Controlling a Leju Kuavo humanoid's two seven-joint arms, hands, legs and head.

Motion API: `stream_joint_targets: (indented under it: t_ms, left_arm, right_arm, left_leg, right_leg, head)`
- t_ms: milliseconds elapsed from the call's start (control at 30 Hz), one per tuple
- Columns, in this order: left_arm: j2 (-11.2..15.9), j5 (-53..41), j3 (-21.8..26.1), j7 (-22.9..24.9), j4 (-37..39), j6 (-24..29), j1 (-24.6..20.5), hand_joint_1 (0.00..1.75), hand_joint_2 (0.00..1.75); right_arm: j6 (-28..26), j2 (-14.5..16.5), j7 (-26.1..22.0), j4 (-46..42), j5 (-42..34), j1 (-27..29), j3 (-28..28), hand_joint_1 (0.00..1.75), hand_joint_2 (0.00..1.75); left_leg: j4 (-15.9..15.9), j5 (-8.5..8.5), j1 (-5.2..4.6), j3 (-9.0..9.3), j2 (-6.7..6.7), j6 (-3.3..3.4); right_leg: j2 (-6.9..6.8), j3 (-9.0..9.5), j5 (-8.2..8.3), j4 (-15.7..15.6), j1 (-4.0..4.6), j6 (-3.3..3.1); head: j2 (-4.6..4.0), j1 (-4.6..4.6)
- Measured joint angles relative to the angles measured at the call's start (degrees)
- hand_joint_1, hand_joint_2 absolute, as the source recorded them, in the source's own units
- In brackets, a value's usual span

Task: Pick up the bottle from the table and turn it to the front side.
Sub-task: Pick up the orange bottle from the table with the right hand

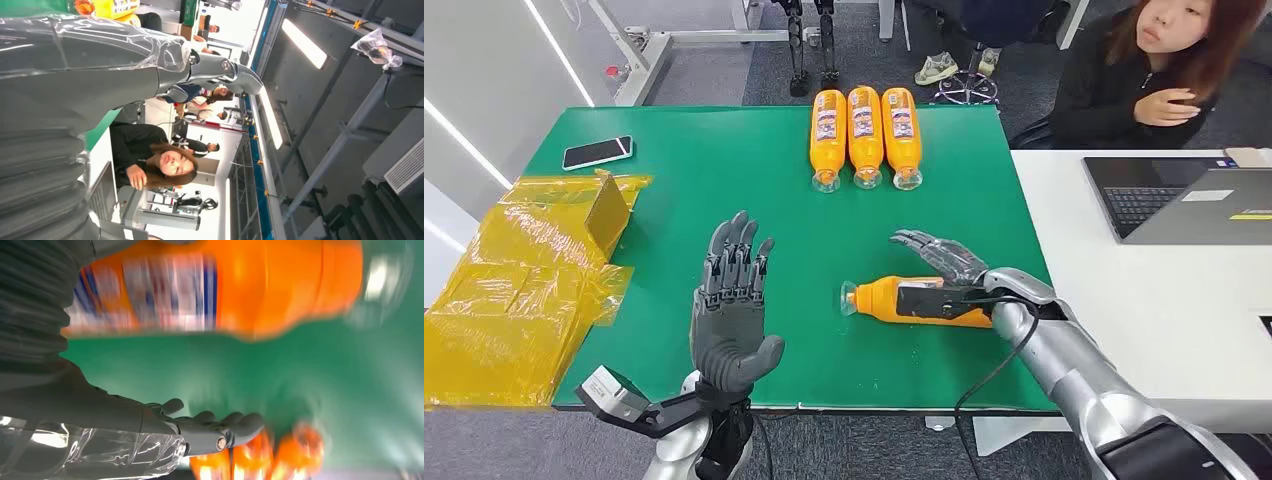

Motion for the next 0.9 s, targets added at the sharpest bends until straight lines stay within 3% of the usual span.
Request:
stream_joint_targets:
  t_ms: [233, 367, 400, 500, 533, 900]
  left_arm:
    - [0.3, 0.8, 0.0, 0.0, 0.1, 0.5, 0.0, 0.00, 1.75]
    - [0.4, 1.3, 0.0, 0.0, 0.1, 0.8, 0.0, 0.00, 1.75]
    - [0.4, 1.3, 0.0, 0.0, 0.1, 0.9, 0.0, 0.00, 1.75]
    - [0.4, 1.4, 0.0, 0.0, 0.1, 1.2, 0.0, 0.00, 1.75]
    - [0.4, 1.4, 0.0, 0.0, 0.1, 1.4, 0.0, 0.00, 1.75]
    - [0.4, 1.0, 0.0, 0.0, 0.0, 1.8, 0.8, 0.00, 1.75]
  right_arm:
    - [4.9, 0.0, -0.3, 4.8, -3.3, -1.9, 4.9, 0.00, 1.75]
    - [4.8, 0.0, -0.3, 6.7, -4.4, -2.6, 8.1, 0.00, 1.75]
    - [4.4, 0.0, -0.2, 7.0, -4.7, -2.5, 8.8, 0.17, 1.75]
    - [2.6, 0.0, 0.4, 7.7, -5.7, -2.3, 10.6, 1.45, 1.75]
    - [2.0, 0.0, 0.7, 7.9, -6.0, -2.2, 11.1, 1.72, 1.75]
    - [-6.4, 0.0, 2.1, 7.2, -8.7, -1.6, 13.7, 1.75, 1.75]
  left_leg:
    - [0.0, 0.00, 0.00, 0.08, 0.03, 0.00]
    - [0.0, -0.01, 0.01, 0.21, 0.03, 0.00]
    - [0.0, -0.01, 0.01, 0.25, 0.04, 0.00]
    - [0.0, -0.03, 0.01, 0.38, 0.06, 0.02]
    - [0.0, -0.03, 0.01, 0.43, 0.06, 0.03]
    - [0.0, -0.09, 0.01, 0.78, 0.05, 0.11]
  right_leg:
    - [0.04, 0.04, 0.00, 0.0, 0.00, 0.00]
    - [0.04, 0.17, -0.02, 0.0, 0.01, 0.02]
    - [0.04, 0.21, -0.02, 0.0, 0.02, 0.02]
    - [0.06, 0.34, -0.03, -0.1, 0.03, 0.03]
    - [0.07, 0.39, -0.03, -0.1, 0.03, 0.03]
    - [0.04, 0.83, -0.06, -0.1, 0.02, 0.09]
  head:
    - [0.00, -0.01]
    - [0.00, 0.00]
    - [0.00, 0.00]
    - [0.00, 0.00]
    - [0.00, 0.00]
    - [0.00, 0.00]
